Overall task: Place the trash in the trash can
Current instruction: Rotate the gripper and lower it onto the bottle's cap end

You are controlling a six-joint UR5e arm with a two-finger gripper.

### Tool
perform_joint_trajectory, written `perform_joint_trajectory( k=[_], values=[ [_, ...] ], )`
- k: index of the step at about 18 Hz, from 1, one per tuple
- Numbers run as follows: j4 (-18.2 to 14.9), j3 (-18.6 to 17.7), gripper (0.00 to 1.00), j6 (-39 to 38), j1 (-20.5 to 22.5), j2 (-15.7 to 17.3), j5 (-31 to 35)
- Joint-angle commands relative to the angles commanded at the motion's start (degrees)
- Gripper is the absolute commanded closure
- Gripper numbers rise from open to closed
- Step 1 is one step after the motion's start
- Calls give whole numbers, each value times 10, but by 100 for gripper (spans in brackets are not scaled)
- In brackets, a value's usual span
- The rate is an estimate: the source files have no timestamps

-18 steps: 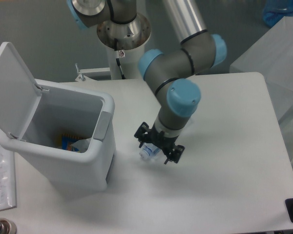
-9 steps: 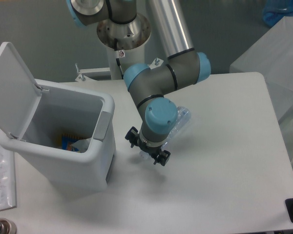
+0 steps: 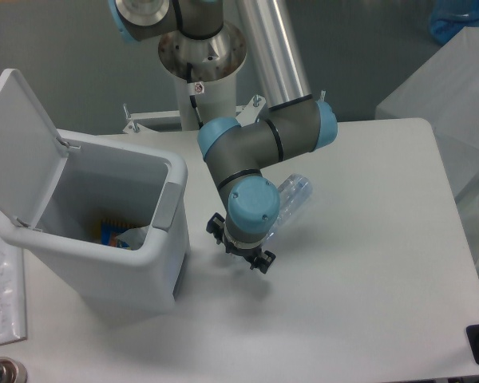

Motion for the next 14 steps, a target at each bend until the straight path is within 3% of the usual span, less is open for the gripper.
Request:
perform_joint_trajectory(
  k=[4,9,14],
  values=[
    [0,3,81,-3,0,3,-1],
    [1,11,90,-14,1,6,-6],
    [1,56,96,-16,9,6,-31]
  ],
)
